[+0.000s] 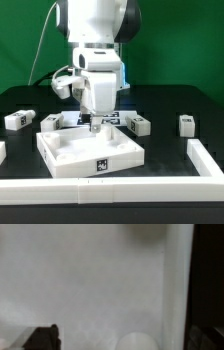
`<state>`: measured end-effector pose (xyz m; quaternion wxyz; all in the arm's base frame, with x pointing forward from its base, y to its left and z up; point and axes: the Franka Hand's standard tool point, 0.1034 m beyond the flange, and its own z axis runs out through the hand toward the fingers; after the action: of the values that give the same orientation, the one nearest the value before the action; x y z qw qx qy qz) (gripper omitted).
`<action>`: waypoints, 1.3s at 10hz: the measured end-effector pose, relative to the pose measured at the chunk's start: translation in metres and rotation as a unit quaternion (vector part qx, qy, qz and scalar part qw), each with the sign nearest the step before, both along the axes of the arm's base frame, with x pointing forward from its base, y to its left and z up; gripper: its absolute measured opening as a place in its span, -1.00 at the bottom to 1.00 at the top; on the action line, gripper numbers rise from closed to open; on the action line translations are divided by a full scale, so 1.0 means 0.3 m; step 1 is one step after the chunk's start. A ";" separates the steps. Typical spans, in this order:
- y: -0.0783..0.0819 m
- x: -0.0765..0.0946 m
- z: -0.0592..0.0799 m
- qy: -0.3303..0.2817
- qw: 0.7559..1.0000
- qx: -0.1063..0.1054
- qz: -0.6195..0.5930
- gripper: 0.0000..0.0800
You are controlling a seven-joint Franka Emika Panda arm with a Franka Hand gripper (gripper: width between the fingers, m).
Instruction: Assemble one leg
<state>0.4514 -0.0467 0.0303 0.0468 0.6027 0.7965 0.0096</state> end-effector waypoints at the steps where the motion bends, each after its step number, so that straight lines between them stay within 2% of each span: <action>1: -0.021 -0.015 -0.011 0.005 1.000 0.000 -0.004 0.62; 3: -0.051 -0.035 -0.039 0.013 1.000 0.002 -0.013 0.62; 6: -0.042 -0.045 -0.067 0.021 1.000 0.005 -0.013 0.62; 7: -0.038 -0.044 -0.073 0.022 1.000 0.005 -0.013 0.29; 8: -0.038 -0.043 -0.077 0.023 1.000 0.005 -0.013 0.29; 10: -0.037 -0.045 -0.082 0.023 1.000 0.006 -0.013 -0.39; 11: -0.037 -0.046 -0.082 0.023 1.000 0.006 -0.013 -0.39; 12: -0.039 -0.046 -0.082 0.023 1.000 0.006 -0.014 -0.83; 13: -0.039 -0.047 -0.082 0.023 1.000 0.006 -0.014 -0.85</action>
Offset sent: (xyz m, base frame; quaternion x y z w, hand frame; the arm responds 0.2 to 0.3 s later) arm 0.0017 0.0078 -0.0155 -0.0010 0.0183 0.0066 0.9998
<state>0.4373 -0.0585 0.0056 0.0247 0.6143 0.7887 -0.0003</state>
